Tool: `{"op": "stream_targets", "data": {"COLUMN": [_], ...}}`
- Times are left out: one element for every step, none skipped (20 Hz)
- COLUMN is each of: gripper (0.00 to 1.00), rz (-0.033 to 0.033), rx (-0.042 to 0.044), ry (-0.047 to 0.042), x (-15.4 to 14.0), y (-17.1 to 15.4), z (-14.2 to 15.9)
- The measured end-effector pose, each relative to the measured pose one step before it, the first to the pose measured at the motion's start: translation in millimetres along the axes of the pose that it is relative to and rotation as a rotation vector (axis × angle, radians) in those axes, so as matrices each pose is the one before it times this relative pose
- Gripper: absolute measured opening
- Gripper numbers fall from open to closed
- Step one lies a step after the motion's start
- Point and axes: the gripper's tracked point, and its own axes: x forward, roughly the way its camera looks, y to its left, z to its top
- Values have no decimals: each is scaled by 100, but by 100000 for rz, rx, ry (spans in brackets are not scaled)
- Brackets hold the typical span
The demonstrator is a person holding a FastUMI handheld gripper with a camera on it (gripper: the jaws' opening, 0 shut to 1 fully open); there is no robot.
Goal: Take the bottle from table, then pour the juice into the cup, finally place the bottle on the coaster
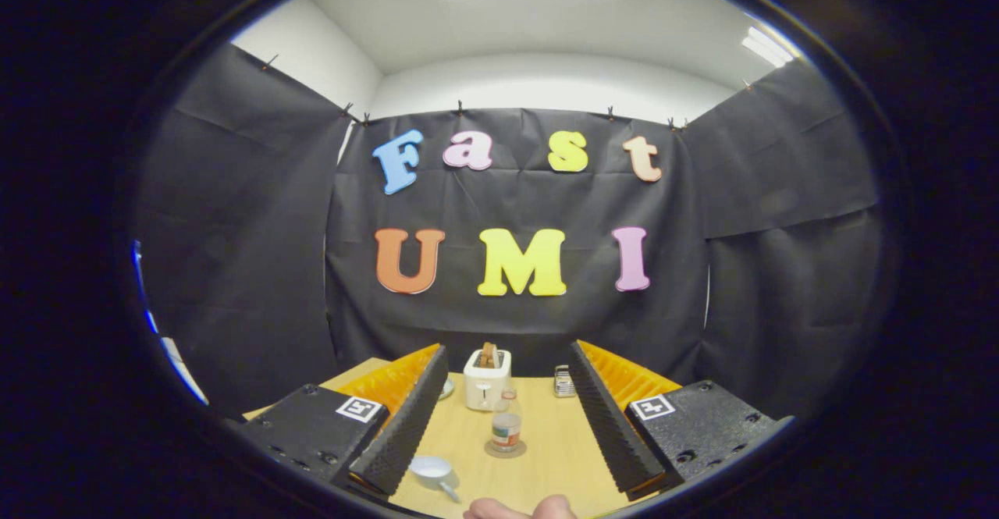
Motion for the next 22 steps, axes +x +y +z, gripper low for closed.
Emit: {"op": "stream_targets", "data": {"gripper": [100, 100, 100, 100, 100, 100, 100, 100, 100, 100, 100, 100, 100, 100, 100, 100, 100, 100, 100, 100, 100, 100], "rz": [-451, -957, -1096, -482, 248, -84, -777, -1129, -915, -455, -467, -774, -989, -598, -608, -501, -221, -250, -51, 4, 492, 706], "rx": [96, 403, 413, 488, 1820, 1907, 1157, 627, 566, 793, 563, 87, -165, -26, -139, -131, 148, 154, -188, -388, -373, -369], "ry": [244, -120, -930, -539, -328, -163, -69, 218, 1087, 1086, 1098, 403, 355, 283, -309, -385, -349, -608, -426, 45, 468, 694], "x": [-64, -100, -16, -20, 17, -105, 187, 263, 317, 30, -74, 35, 212, 79, 212, -20, -7, 14, 2, 12, 12, 22], "y": [-112, -230, -305, -131, 52, -87, -362, -397, -345, -239, -339, -235, -301, -60, -172, -20, -14, 82, 138, 233, 335, 357], "z": [54, 114, 408, 256, 220, 20, 115, -93, -305, -458, -423, -144, -110, -90, 183, 97, 191, 108, 171, -11, -74, -323]}}
